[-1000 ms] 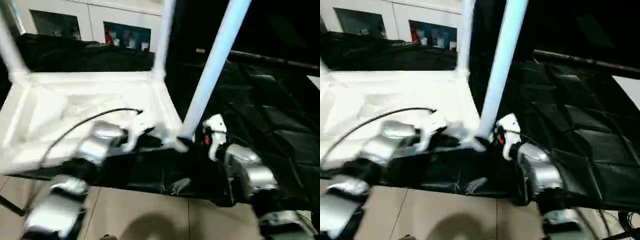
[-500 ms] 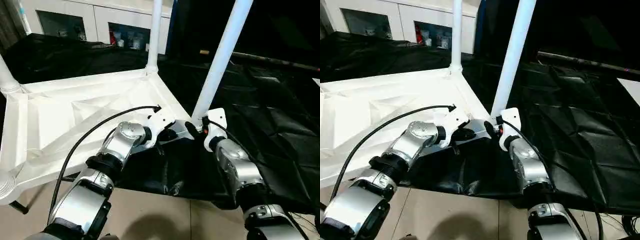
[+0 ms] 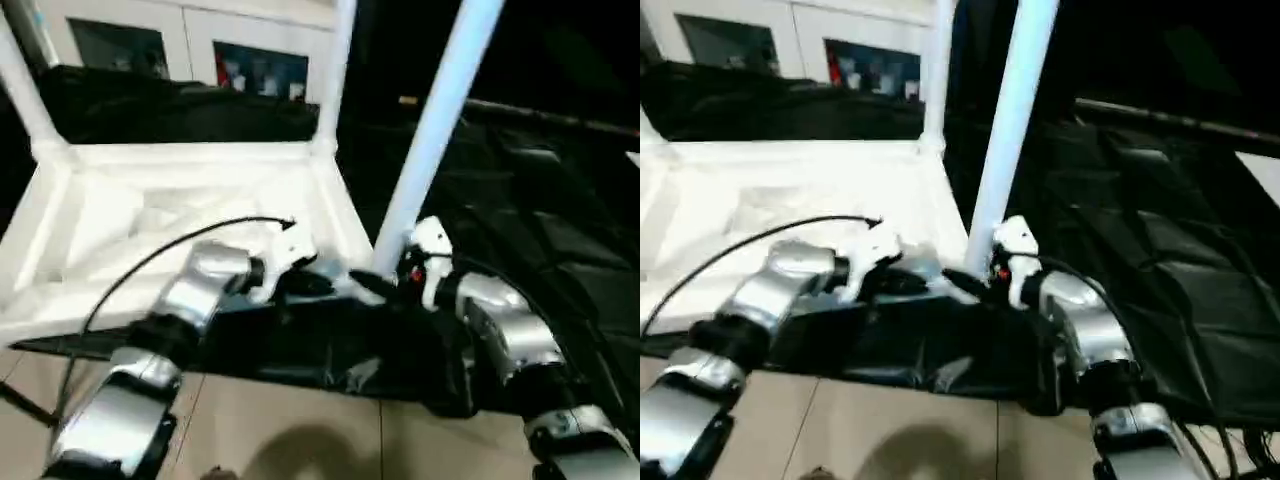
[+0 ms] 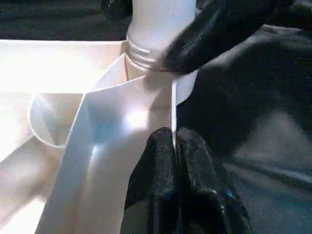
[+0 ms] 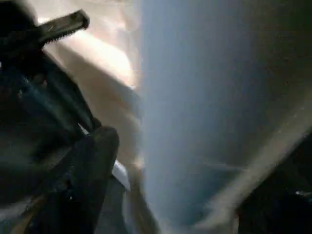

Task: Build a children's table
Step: Rotate leg to tighten

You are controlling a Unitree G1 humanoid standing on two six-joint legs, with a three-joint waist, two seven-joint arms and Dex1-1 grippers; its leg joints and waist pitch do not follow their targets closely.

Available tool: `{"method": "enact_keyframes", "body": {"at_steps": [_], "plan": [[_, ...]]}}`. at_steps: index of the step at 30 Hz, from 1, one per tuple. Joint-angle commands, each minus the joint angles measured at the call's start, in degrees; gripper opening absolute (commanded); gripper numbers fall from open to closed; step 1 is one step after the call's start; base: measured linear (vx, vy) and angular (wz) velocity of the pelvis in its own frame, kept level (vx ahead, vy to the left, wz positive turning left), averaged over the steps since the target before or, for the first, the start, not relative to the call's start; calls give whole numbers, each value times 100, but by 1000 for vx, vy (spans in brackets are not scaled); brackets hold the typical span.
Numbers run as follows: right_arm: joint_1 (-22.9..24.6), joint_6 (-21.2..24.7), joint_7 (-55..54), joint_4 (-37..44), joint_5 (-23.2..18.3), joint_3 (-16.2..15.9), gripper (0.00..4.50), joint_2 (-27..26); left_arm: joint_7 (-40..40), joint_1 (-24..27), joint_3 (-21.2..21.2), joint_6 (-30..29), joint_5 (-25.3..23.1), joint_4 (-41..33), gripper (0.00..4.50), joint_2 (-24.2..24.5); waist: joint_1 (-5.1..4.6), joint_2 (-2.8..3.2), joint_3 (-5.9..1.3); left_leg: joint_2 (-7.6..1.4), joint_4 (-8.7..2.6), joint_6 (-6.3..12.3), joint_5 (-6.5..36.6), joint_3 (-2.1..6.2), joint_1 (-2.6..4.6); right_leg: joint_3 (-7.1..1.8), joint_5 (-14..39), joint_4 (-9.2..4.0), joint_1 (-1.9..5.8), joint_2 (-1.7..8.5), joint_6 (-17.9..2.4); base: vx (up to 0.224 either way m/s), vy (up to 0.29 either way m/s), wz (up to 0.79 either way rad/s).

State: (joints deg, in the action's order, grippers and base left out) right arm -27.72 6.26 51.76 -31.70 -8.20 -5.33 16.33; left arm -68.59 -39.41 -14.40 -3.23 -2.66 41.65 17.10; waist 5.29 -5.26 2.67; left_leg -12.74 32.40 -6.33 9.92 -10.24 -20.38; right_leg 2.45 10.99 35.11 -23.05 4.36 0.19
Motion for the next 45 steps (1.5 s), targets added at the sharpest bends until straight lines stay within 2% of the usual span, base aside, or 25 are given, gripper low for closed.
{"method": "enact_keyframes", "body": {"at_steps": [1,6,8,9,12,17,18,24,27,28,31,33,34,35,36,37,39,40,41,42,43,45], "plan": [[9,38,149,91,-26,-7,367,107,-388,148,-37,34,345,-72,0,-110,-7,-14,-328,-61,-318,346,867,-43,23,-185,597,-347,274,296,-1289,0,0,0],[131,211,896,267,-94,-295,367,334,-693,284,64,-184,488,-292,0,147,0,-22,-322,-60,-313,380,903,-48,20,-189,704,-362,283,307,-1253,0,0,0],[142,187,898,236,-72,-297,367,327,-701,285,88,-192,483,-297,0,163,-6,-30,-321,-55,-315,360,900,-46,13,-184,768,-361,279,306,-1232,0,0,0],[147,171,888,220,-65,-291,350,321,-707,288,95,-191,484,-302,0,169,-7,-14,-318,-61,-319,332,928,-45,27,-185,835,-370,264,311,-1228,0,0,0],[161,187,914,214,-95,-284,322,318,-732,309,102,-217,490,-353,0,187,-7,-25,-322,-57,-318,285,958,-46,29,-188,924,-375,268,311,-1201,0,0,0],[183,202,957,202,-176,-250,283,293,-721,336,96,-256,519,-430,0,207,-8,-25,-334,-56,-304,335,789,-47,21,-185,618,-336,279,303,-1265,0,0,0],[201,214,993,217,-205,-242,283,292,-716,351,91,-291,537,-471,0,211,-9,-41,-332,-54,-301,349,796,-53,25,-184,627,-340,277,301,-1268,0,0,0],[243,239,1010,232,-231,-245,264,275,-708,395,86,-337,543,-517,0,208,-3,-49,-338,-51,-292,376,720,-53,21,-185,599,-327,285,304,-1265,0,0,0],[207,327,514,42,-185,-123,263,105,-162,346,102,-320,352,-352,0,44,-6,-44,-332,-52,-295,361,733,-53,23,-183,622,-333,274,300,-1261,0,0,0],[123,336,-242,-206,-46,19,263,-107,362,235,105,-305,190,-138,0,-159,-16,-39,-319,-49,-305,315,813,-55,24,-183,782,-355,257,300,-1230,0,0,0],[69,388,-782,-346,-14,148,263,-296,749,135,86,-267,71,25,0,-321,-19,-39,-313,-53,-326,107,1064,-38,43,-186,1309,-405,246,317,-1079,0,0,0],[-97,601,-2215,-551,-106,587,262,-899,1544,-165,64,-325,-81,410,0,-829,-36,-48,-305,-46,-339,27,1198,-39,54,-196,1505,-436,211,308,-976,0,0,0],[-103,607,-2271,-557,-108,602,262,-923,1576,-179,63,-329,-86,427,0,-852,-38,-28,-319,-37,-341,-51,1241,-25,62,-198,1602,-442,216,319,-932,0,0,0],[-103,607,-2271,-557,-108,602,262,-923,1576,-179,63,-329,-86,427,0,-852,-33,-37,-325,-36,-342,-69,1212,-16,51,-190,1601,-431,234,321,-916,0,0,0],[-156,624,-2777,-597,-40,669,262,-1161,1924,-341,34,-339,-152,631,0,-1110,-40,-6,-322,-36,-343,-52,1216,-23,42,-195,1528,-438,222,310,-898,0,0,0],[-156,624,-2777,-597,-40,669,262,-1161,1924,-341,34,-339,-152,631,0,-1110,-35,-27,-327,-37,-332,-49,1225,-25,62,-197,1420,-438,219,306,-900,0,0,0],[-156,485,-2967,-543,119,532,262,-1385,2278,-516,18,-279,-229,885,0,-1392,-16,16,-334,-30,-328,-18,1167,-33,65,-204,1240,-440,219,305,-911,0,0,0],[-139,426,-2942,-493,152,476,262,-1431,2325,-546,10,-208,-262,944,0,-1440,-16,-16,-334,-19,-327,17,1119,-32,40,-198,1149,-433,243,288,-908,0,0,0],[-109,312,-2898,-420,210,392,262,-1466,2347,-573,-3,-122,-301,1009,0,-1476,-3,-18,-338,-18,-326,28,1093,-33,45,-197,1114,-429,248,290,-905,0,0,0],[-78,216,-2841,-355,265,317,262,-1469,2335,-581,-15,-97,-313,1032,0,-1482,2,12,-339,-22,-326,47,1078,-33,49,-199,1042,-429,243,292,-912,0,0,0],[-78,216,-2841,-355,265,317,262,-1469,2335,-581,-15,-97,-313,1032,0,-1482,10,4,-340,-24,-327,64,1057,-30,39,-195,968,-418,256,293,-941,0,0,0],[-20,181,-2740,-241,186,384,331,-1483,2320,-586,-19,43,-356,1105,0,-1450,16,3,-335,-24,-330,101,1071,-28,37,-194,953,-419,263,295,-954,0,0,0]]}}
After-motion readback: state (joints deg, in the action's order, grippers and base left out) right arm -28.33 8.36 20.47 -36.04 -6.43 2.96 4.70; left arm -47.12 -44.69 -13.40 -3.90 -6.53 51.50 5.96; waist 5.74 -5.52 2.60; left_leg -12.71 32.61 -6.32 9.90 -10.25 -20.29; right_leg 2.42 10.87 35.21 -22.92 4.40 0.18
